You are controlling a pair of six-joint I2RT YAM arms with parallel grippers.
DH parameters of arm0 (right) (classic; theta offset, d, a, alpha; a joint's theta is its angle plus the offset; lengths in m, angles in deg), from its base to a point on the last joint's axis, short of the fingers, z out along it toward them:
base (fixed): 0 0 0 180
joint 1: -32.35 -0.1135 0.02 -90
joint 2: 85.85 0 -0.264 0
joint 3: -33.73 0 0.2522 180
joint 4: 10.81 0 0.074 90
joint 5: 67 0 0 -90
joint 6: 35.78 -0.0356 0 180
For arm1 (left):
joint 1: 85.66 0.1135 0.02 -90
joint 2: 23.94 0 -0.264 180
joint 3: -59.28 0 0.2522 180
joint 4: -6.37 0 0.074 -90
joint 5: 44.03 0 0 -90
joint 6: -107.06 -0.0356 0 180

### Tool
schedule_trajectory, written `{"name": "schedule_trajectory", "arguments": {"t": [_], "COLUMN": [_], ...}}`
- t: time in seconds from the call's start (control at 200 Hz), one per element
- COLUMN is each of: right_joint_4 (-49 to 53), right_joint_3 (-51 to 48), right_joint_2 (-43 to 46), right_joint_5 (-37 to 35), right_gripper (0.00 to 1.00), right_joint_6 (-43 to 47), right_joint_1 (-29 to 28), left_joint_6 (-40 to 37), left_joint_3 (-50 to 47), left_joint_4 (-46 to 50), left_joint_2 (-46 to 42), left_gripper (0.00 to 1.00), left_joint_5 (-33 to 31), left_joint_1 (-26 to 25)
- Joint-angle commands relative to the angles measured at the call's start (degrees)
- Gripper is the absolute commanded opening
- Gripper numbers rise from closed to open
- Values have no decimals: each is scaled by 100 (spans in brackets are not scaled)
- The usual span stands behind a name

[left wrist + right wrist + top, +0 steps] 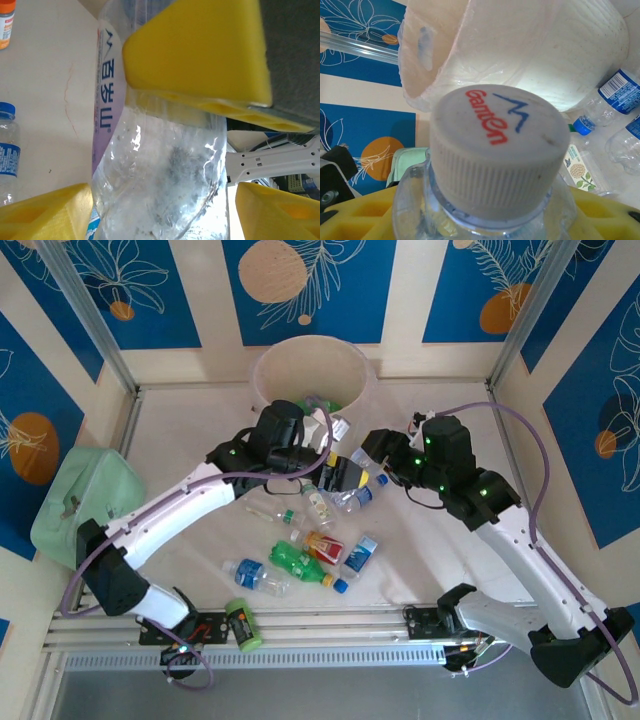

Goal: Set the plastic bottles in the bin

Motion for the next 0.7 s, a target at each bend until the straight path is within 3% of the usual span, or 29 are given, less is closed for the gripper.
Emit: {"name": "schedule_trajectory", "arguments": {"t": [0.0,0.26,0.495,0.695], "right_joint_4": [-147,-163,-145,446], "right_joint_3": [154,135,156,533], "right_joint_2": [4,-24,-32,36], "right_joint_5": [-30,-43,-98,-474], "right_gripper": [58,58,59,84], "right_joint_6": [29,-4,-7,253], "right_joint_1": [-61,-88,-88,86], "left_joint_6": [-208,-432,-512,-646], "left_joint_3": [251,340,301,494], "left_joint_4": [162,414,447,771], "left_joint_2": [72,37,-33,32], "left_gripper": [71,56,50,47], "left_joint_5": [114,-200,-403,-781], "left_joint_1": [-82,-92,-92,-79]}}
